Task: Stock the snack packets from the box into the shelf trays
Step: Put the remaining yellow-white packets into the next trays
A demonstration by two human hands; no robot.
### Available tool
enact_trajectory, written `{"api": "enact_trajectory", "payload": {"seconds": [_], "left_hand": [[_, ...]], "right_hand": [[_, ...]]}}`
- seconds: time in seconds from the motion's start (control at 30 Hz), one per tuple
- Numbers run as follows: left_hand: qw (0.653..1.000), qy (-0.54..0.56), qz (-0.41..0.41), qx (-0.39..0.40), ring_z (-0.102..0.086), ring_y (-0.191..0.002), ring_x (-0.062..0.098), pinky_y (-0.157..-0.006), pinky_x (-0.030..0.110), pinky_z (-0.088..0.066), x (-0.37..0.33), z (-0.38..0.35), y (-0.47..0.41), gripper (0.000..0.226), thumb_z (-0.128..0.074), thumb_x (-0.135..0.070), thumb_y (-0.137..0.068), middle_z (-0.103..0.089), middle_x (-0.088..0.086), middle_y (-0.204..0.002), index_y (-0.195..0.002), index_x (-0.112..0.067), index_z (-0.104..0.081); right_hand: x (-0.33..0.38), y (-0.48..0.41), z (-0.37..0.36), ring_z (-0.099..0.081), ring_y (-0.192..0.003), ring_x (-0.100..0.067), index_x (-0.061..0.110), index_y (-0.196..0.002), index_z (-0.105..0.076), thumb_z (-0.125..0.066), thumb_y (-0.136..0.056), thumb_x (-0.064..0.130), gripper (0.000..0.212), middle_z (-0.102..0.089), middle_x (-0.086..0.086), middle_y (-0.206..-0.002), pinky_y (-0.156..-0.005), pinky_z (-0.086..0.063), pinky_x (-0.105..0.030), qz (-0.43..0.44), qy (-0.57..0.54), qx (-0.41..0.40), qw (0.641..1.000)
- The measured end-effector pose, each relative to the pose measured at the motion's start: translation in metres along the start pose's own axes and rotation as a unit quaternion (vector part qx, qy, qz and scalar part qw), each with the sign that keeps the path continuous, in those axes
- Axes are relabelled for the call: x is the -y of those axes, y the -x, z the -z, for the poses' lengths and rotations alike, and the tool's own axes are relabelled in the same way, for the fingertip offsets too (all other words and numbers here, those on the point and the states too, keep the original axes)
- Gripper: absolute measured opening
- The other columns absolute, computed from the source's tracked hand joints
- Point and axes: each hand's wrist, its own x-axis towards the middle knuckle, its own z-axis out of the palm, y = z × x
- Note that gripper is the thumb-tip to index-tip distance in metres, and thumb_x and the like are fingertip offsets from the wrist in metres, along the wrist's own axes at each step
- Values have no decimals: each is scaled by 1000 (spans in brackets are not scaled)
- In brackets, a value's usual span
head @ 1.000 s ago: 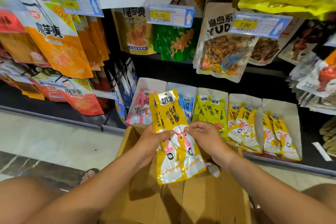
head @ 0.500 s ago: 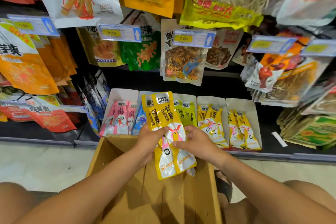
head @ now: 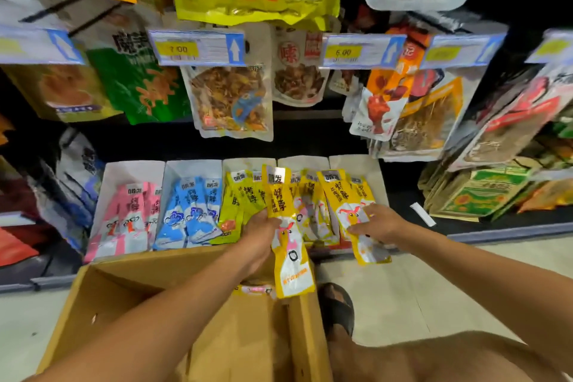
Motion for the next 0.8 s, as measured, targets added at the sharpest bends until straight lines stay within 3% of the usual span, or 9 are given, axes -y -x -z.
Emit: {"api": "enact_trajectory", "payload": {"seconds": [0.1, 0.2, 0.33, 0.43, 0.5, 0.57, 0.63, 0.7, 0.8], "left_hand": [[1000, 1, -12, 11, -73, -92, 29, -87, 47, -57, 13, -16, -20, 26, -52, 1, -103, -79, 5, -95, -101, -13, -73], [999, 31, -27, 16, -74, -89, 30, -85, 50, -58, 30, -30, -45, 24, -54, 3, -101, -79, 5, -90, -97, -11, -73], [998, 42, -25, 33, -77, -83, 20, -75, 37, -58, 48, -46, -72, 22, -53, 1, -102, -80, 3, -93, -106, -11, -72], [999, 38, -15, 25, -76, -89, 21, -78, 39, -58, 64, -50, -86, 23, -53, 1, -102, -79, 3, -97, -115, -7, -71], [999, 31, -19, 25, -74, -100, 28, -92, 49, -57, 73, -48, -93, 23, -57, -1, -101, -78, 8, -106, -111, -12, -74], [999, 29, -27, 27, -71, -111, 35, -101, 54, -52, 82, -44, -100, 23, -60, -5, -100, -76, 12, -115, -109, -17, -78], [999, 36, -21, 19, -69, -114, 36, -102, 52, -51, 87, -42, -105, 27, -57, -4, -102, -76, 12, -116, -108, -19, -79], [999, 23, -17, 27, -70, -115, 34, -105, 55, -51, 89, -42, -106, 24, -55, -6, -104, -76, 11, -118, -116, -16, -75], [999, 11, -14, 32, -71, -113, 30, -104, 60, -51, 89, -41, -104, 24, -54, -9, -105, -76, 9, -119, -121, -15, -71]], "right_hand": [[-36, -46, 10, -62, -90, -14, 20, -102, -66, -85, -57, 56, 61, -63, -1, -101, -76, -49, -29, -14, 31, -19, 999], [-42, -71, 16, -59, -79, -24, 6, -84, -67, -84, -76, 32, 32, -61, -8, -83, -69, -44, -33, -16, 65, -38, 997], [-47, -115, 14, -50, -57, -15, 10, -66, -52, -80, -80, 25, 35, -53, -5, -66, -47, -37, -25, -54, 90, -44, 994], [-49, -149, 7, -49, -55, -10, 9, -73, -59, -76, -82, 30, 29, -57, -7, -73, -45, -35, -22, -65, 95, -53, 992], [-51, -171, -3, -59, -65, -19, 9, -78, -56, -76, -82, 29, 29, -61, -10, -78, -58, -50, -28, -58, 72, -50, 994], [-50, -180, -14, -65, -78, -25, 9, -97, -54, -78, -81, 27, 33, -66, -12, -90, -74, -57, -37, -71, 42, -31, 996], [-48, -184, -25, -62, -83, -26, 5, -119, -57, -76, -86, 20, 41, -67, -16, -100, -72, -51, -35, -65, 23, -5, 998], [-52, -188, -35, -64, -83, -31, -4, -127, -56, -72, -88, 15, 46, -67, -19, -101, -70, -52, -37, -68, 23, 6, 997], [-57, -189, -41, -67, -100, -36, -7, -135, -51, -75, -86, 17, 60, -65, -23, -119, -86, -58, -46, -68, 37, 3, 997]]}}
